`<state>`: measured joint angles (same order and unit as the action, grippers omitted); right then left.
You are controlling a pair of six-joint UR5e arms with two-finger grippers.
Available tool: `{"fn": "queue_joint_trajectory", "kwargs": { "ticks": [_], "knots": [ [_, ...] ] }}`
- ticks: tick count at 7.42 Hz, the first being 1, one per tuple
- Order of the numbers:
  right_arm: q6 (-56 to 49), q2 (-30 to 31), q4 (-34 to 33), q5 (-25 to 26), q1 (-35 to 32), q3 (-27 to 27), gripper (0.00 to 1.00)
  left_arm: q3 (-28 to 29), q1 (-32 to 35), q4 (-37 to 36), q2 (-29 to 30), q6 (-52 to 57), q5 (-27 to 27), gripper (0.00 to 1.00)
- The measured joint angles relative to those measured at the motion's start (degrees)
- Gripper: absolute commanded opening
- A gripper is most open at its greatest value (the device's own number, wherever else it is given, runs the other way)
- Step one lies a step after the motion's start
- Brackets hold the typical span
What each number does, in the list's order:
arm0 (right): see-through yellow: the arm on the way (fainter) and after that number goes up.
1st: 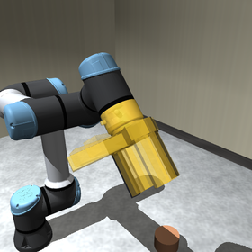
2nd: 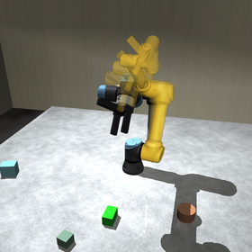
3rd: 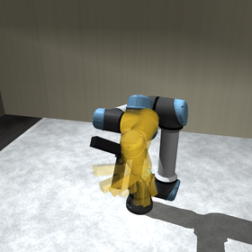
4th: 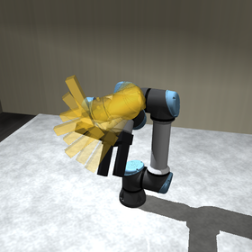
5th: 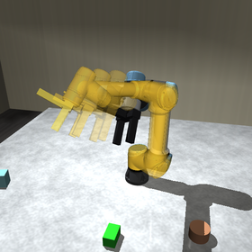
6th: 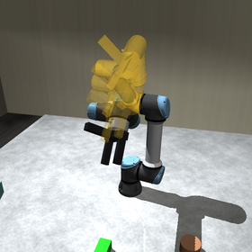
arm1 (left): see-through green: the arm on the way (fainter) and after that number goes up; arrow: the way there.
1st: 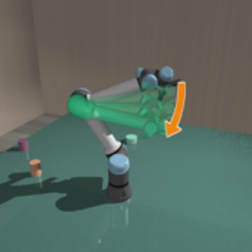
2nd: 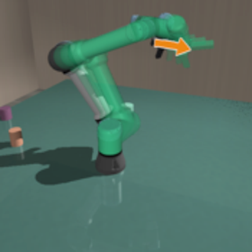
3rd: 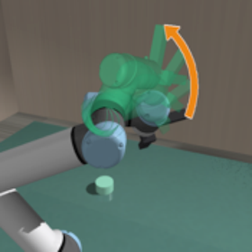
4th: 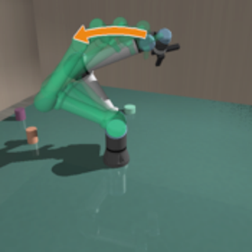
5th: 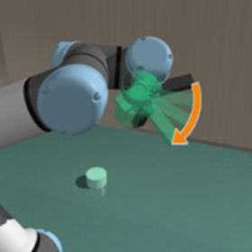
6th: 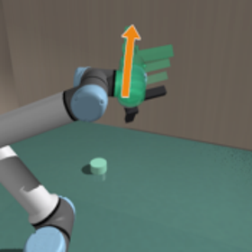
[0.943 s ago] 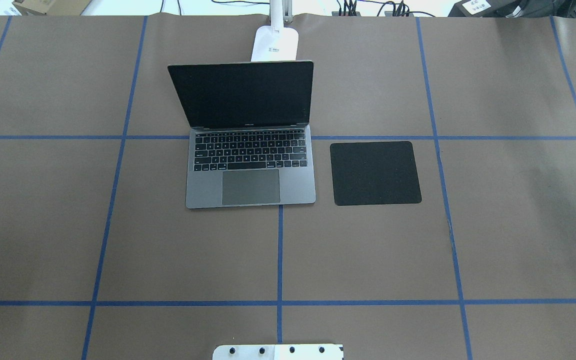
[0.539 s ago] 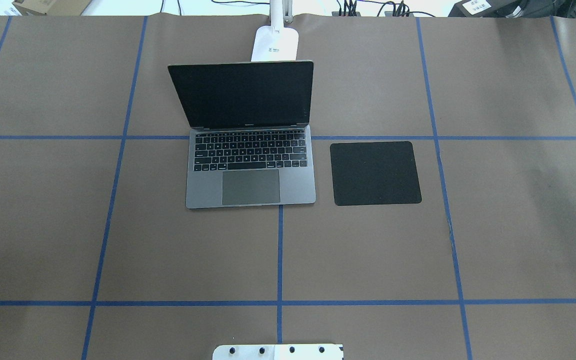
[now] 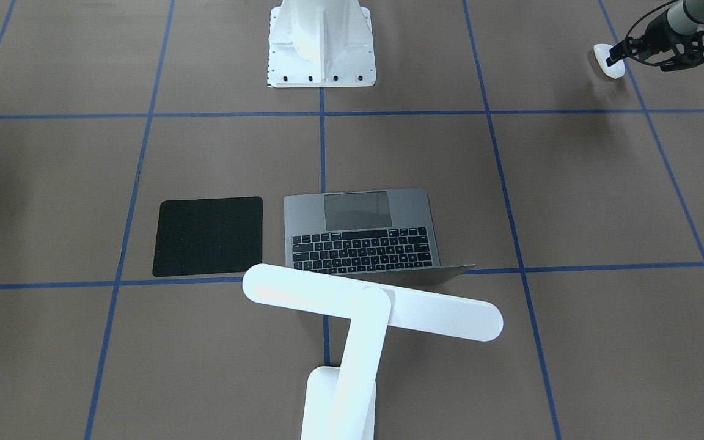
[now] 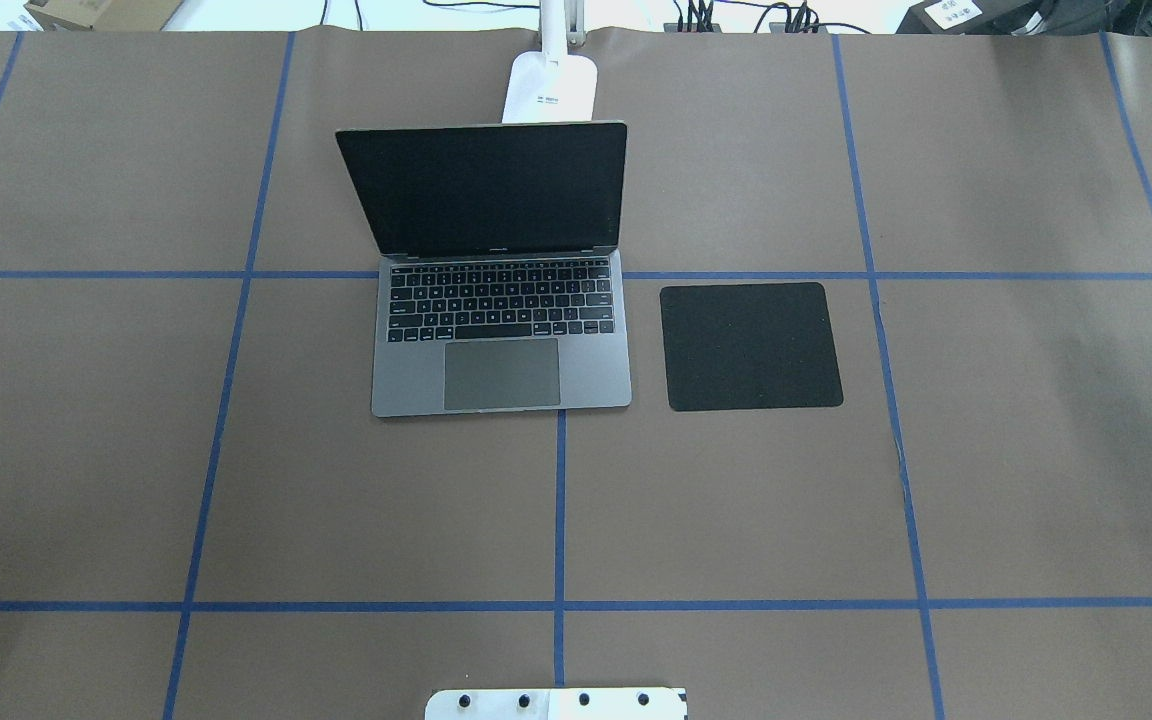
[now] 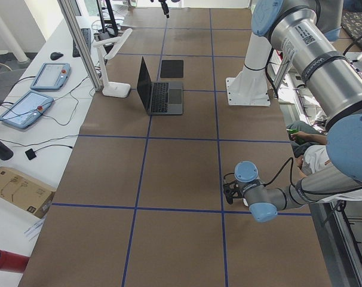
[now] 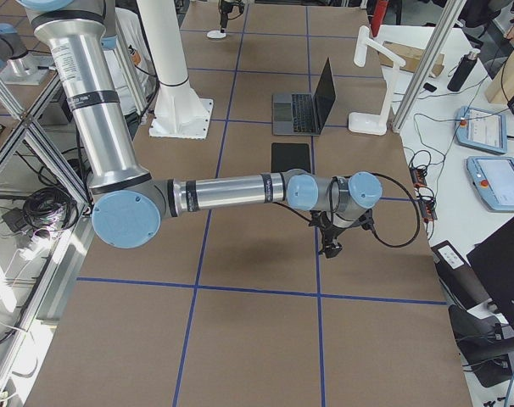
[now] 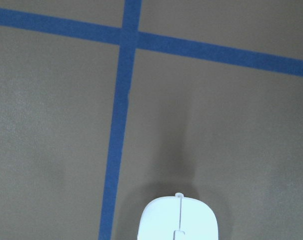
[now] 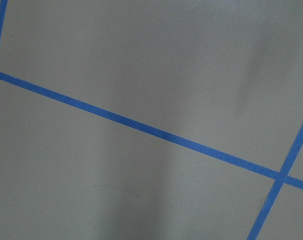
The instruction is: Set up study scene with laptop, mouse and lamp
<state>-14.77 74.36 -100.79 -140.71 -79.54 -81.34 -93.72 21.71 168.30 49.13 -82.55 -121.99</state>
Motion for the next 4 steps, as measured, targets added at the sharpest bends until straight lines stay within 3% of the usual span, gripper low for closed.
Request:
{"fn": "queue_joint_trajectory", "kwargs": {
  "ticks": [4],
  "knots": [
    [0.0,0.3,1.1,0.2,0.2,0.4,0.98,0.6,-4.0,0.7,0.7,-1.4,0.5,1.00]
  ]
}}
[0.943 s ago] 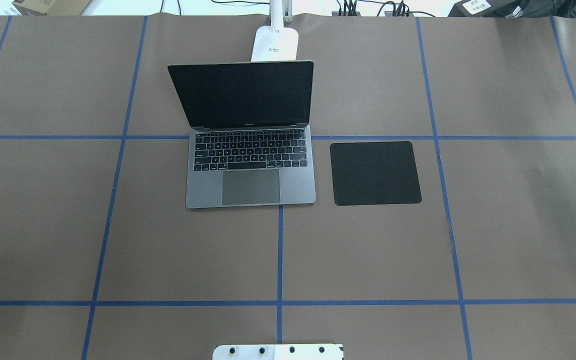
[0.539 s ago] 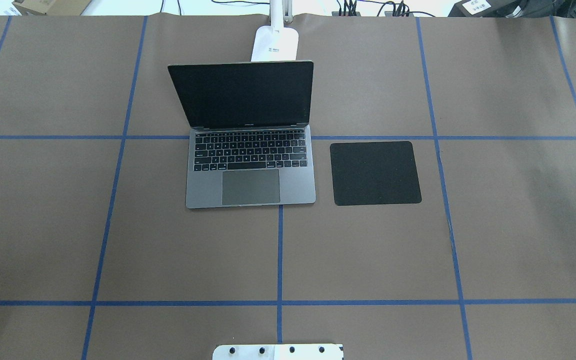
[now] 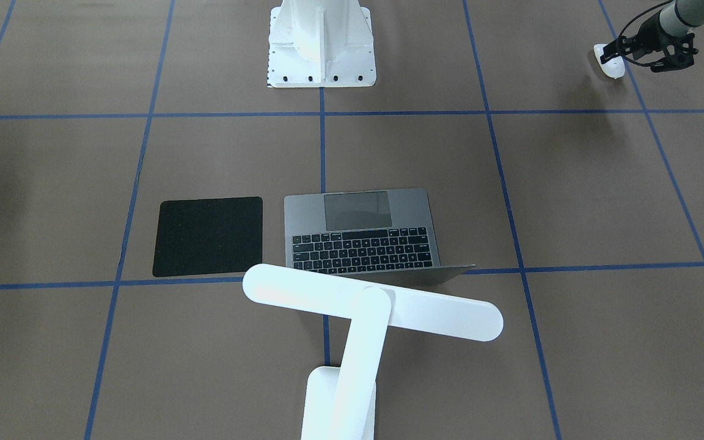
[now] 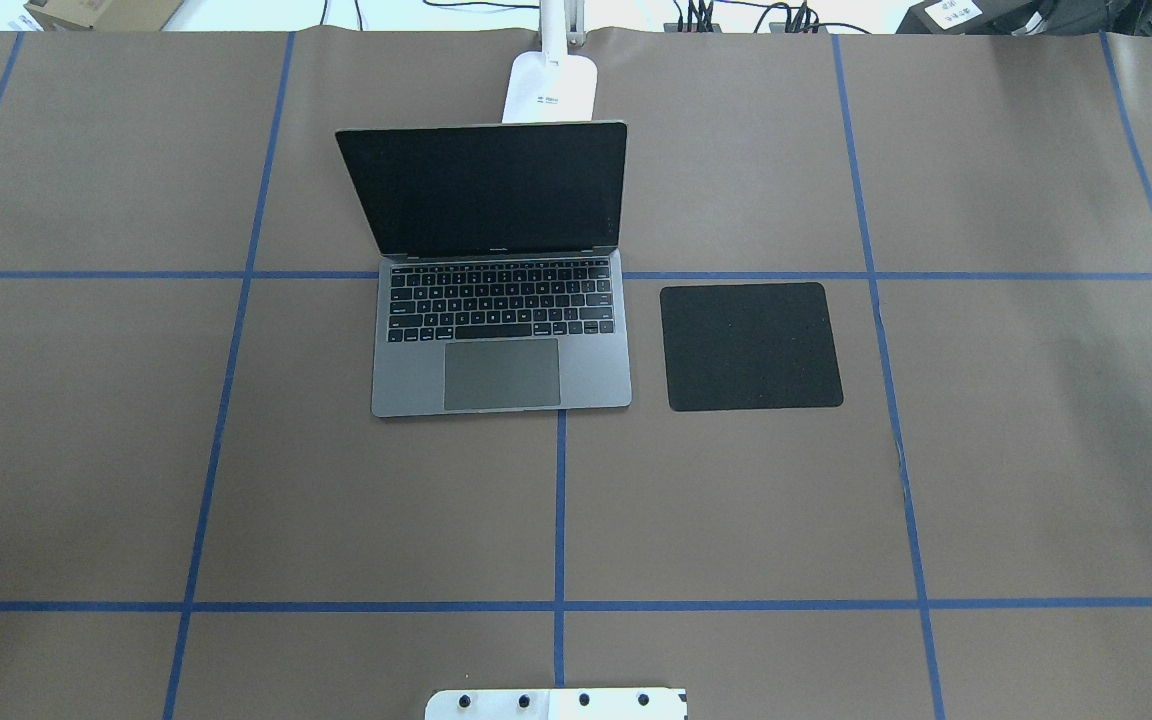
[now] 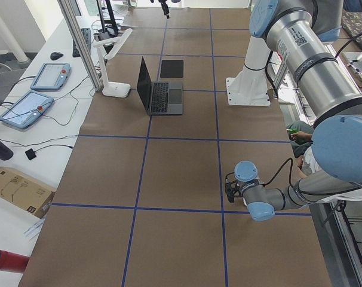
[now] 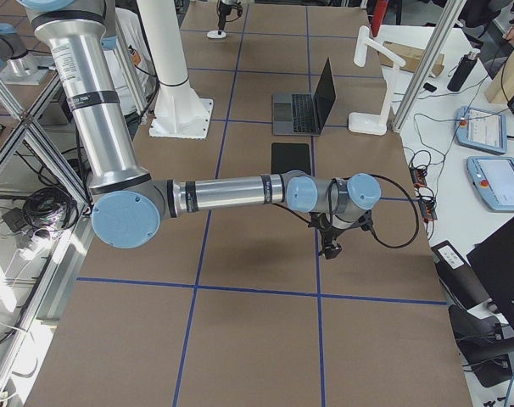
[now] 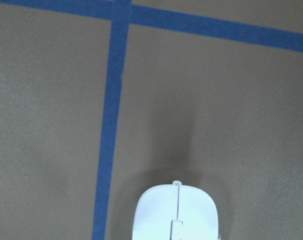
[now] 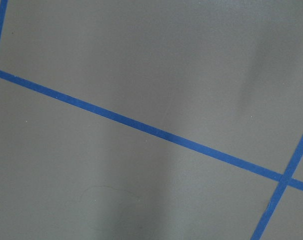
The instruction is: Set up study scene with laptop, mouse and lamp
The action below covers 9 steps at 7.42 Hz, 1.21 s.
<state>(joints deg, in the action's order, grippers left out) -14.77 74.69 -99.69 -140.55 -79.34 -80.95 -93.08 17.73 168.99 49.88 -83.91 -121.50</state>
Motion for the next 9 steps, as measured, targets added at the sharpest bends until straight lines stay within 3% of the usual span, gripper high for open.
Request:
{"fn": "queue_joint_trajectory", "kwargs": {
  "ticks": [1,3,5,6,9],
  "knots": [
    [0.0,0.1,0.1,0.0,0.1,0.1,0.98,0.2,-1.1,0.0,0.7,-0.9,0.3,0.96],
    [0.0,0.1,0.2,0.2,0.1,0.2,0.98,0.5,-3.4,0.2,1.5,-2.2,1.1,0.78],
    [0.0,0.1,0.2,0.3,0.2,0.2,0.98,0.8,-4.0,0.5,1.3,-2.5,1.4,0.76],
    [0.1,0.1,0.2,0.3,0.2,0.2,0.98,0.8,-4.1,0.7,1.0,-2.6,1.4,0.71],
    [0.7,0.0,0.2,0.3,0.4,-0.2,0.98,0.9,-4.1,2.4,-0.3,-3.2,1.5,0.44]
  ]
}}
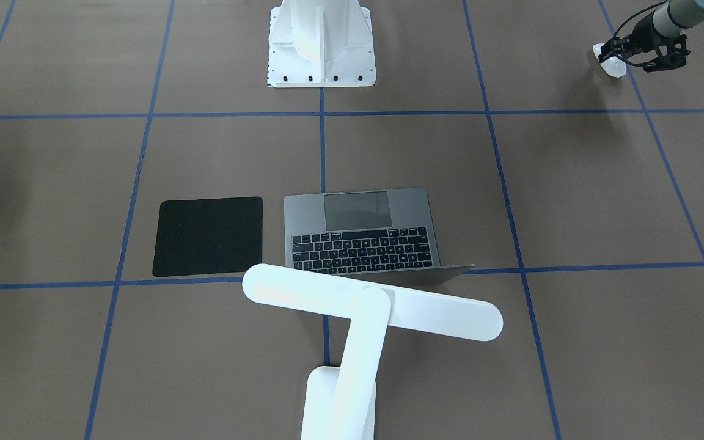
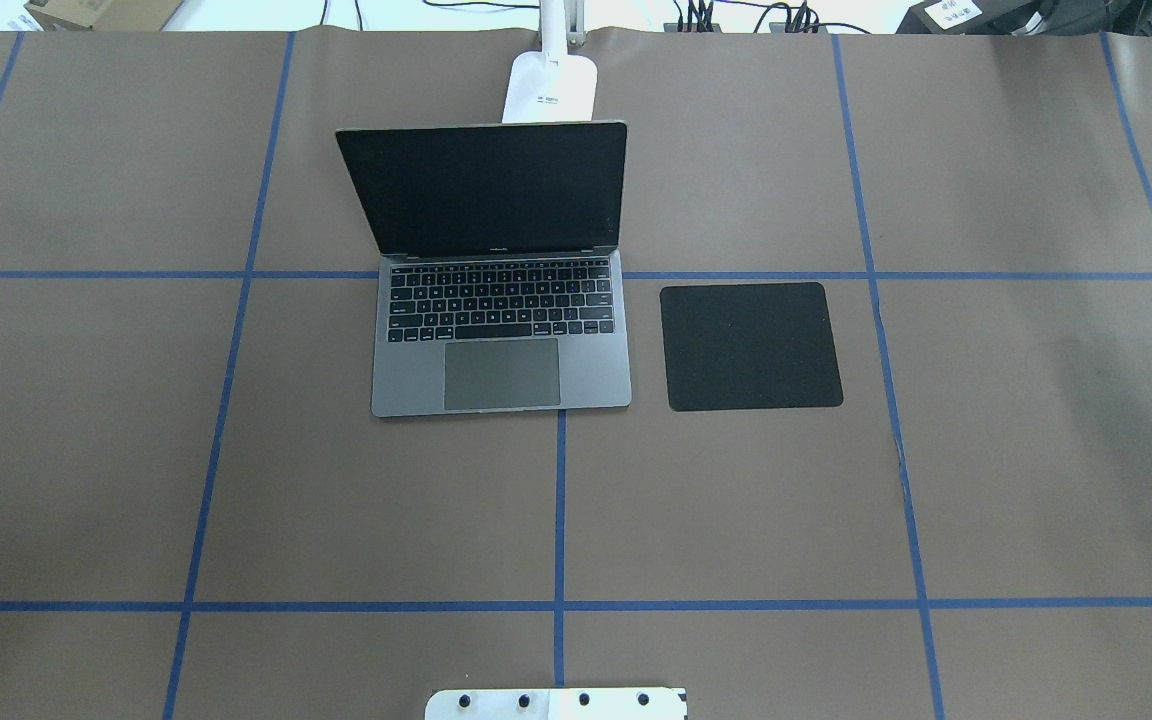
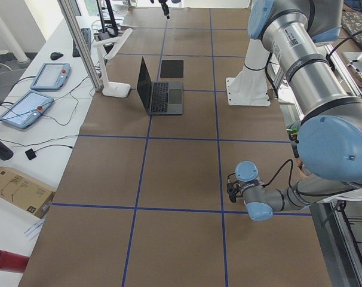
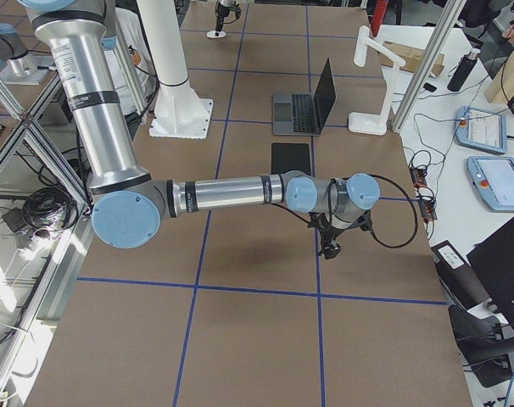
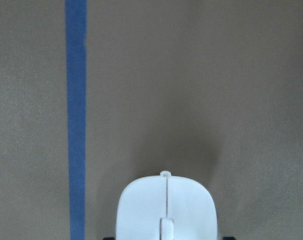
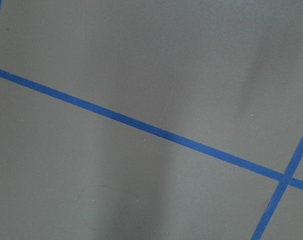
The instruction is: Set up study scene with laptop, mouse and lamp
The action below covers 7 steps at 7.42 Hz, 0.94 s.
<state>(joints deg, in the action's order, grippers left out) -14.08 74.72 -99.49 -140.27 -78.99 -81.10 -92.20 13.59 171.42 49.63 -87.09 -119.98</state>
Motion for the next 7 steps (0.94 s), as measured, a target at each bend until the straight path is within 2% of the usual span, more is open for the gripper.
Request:
{"fn": "queue_joint_trajectory", "kwargs": {
  "ticks": [4,7],
  "knots": [
    [0.3,-0.1,0.0,0.0,0.0,-0.2,0.98,-0.8,0.1,4.9,-0.2,-2.5,0.0,0.43],
    [0.3,-0.1,0.0,-0.1,0.2,-0.1,0.98,-9.9,0.6,5.7,0.3,-5.6,-0.8,0.43]
  ]
}}
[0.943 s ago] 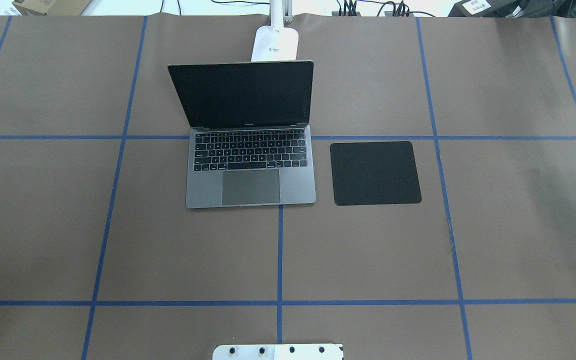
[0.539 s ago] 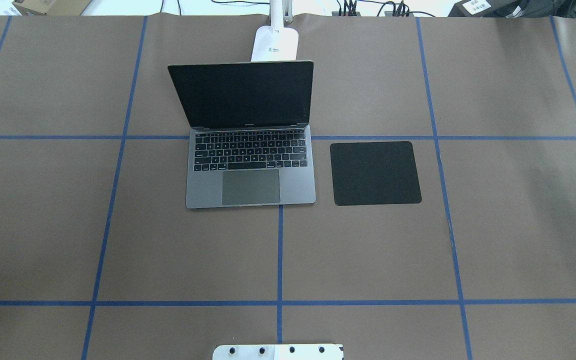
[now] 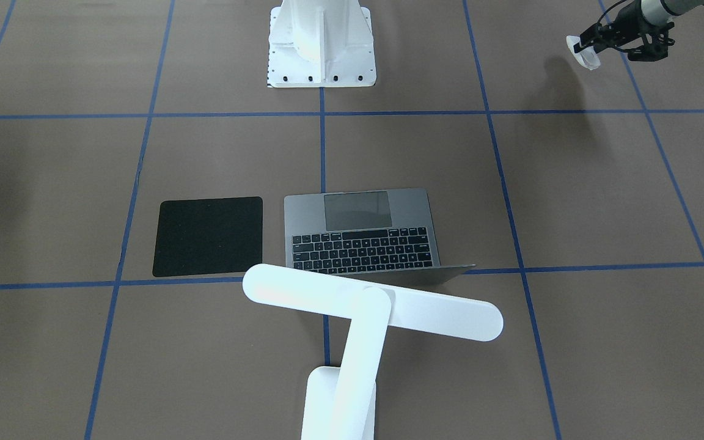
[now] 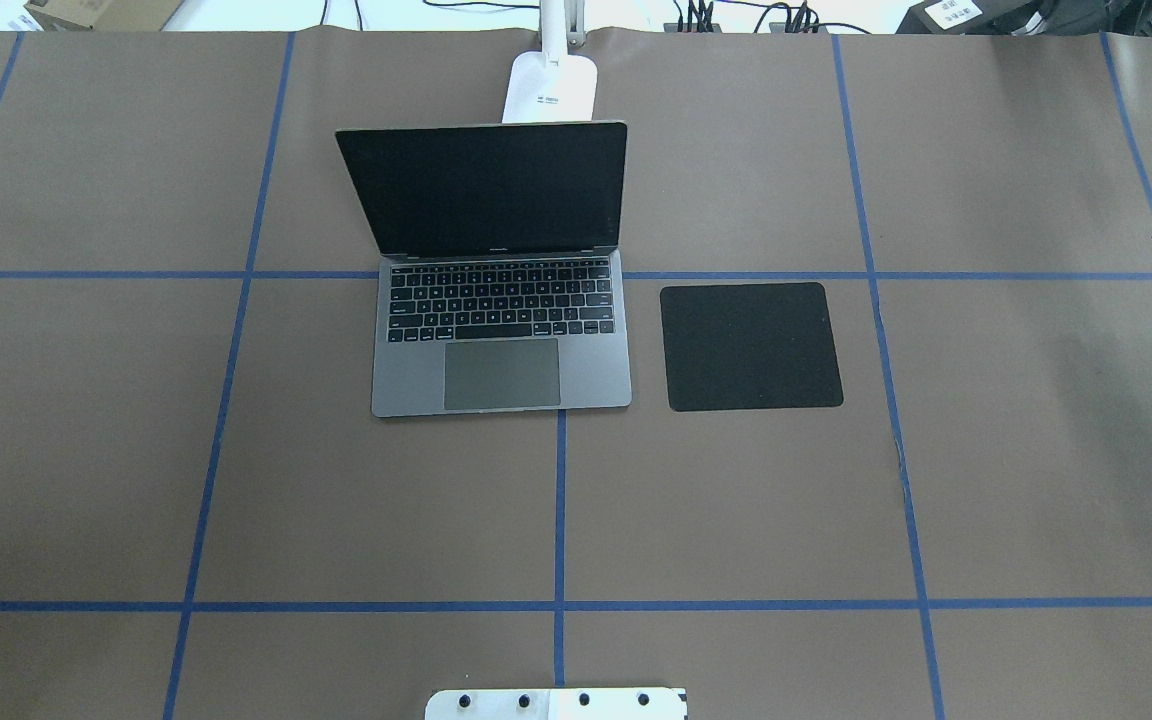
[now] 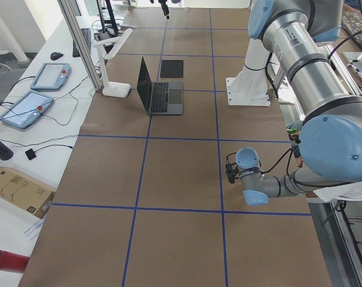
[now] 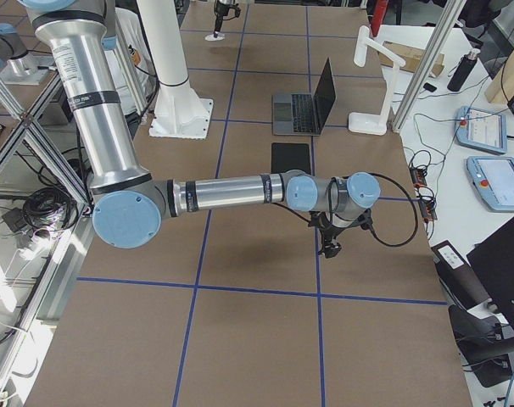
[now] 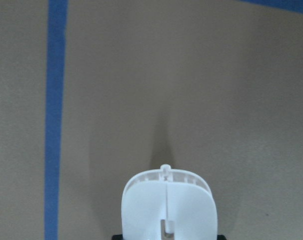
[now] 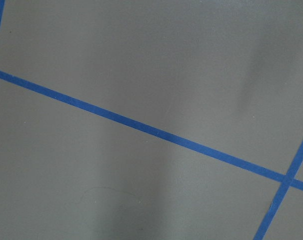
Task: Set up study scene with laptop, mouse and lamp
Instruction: 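Carry the white mouse with the left gripper across onto the black mouse pad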
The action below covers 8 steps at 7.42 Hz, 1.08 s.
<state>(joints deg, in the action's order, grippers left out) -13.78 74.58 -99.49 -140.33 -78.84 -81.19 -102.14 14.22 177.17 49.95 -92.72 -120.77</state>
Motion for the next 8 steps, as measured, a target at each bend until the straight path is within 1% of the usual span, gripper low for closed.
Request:
{"fn": "queue_joint_trajectory", "kwargs": {
  "ticks": [1,2,3,4,5,6,7,8],
  "knots": [
    [0.1,0.0,0.0,-0.1,0.0,0.0,0.98,-3.7,0.3,-1.5,0.3,-0.9,-0.1,0.43],
    [0.4,0.0,0.0,-0.3,0.1,0.1,0.98,-8.9,1.2,-6.8,2.0,-1.2,0.0,0.43],
    [0.7,0.0,0.0,-0.5,0.4,0.3,0.98,-14.6,2.6,-16.2,5.7,-1.2,0.1,0.43],
    [1.0,0.0,0.0,-0.6,0.8,0.5,0.98,-19.9,4.5,-28.3,11.4,-0.3,0.2,0.43],
    [1.1,-0.1,0.0,-0.6,1.1,0.6,0.98,-22.8,6.7,-38.4,18.0,1.1,0.2,0.43],
    [1.2,-0.1,0.0,-0.6,1.3,0.7,0.98,-23.8,9.1,-47.4,26.0,2.8,0.3,0.43],
    [1.2,-0.2,0.0,-0.6,1.5,0.8,0.98,-23.4,11.5,-58.8,37.0,5.1,0.4,0.43],
    [1.2,-0.2,0.0,-0.6,1.6,0.9,0.98,-21.0,13.7,-71.9,50.9,7.4,0.7,0.43]
  ]
}}
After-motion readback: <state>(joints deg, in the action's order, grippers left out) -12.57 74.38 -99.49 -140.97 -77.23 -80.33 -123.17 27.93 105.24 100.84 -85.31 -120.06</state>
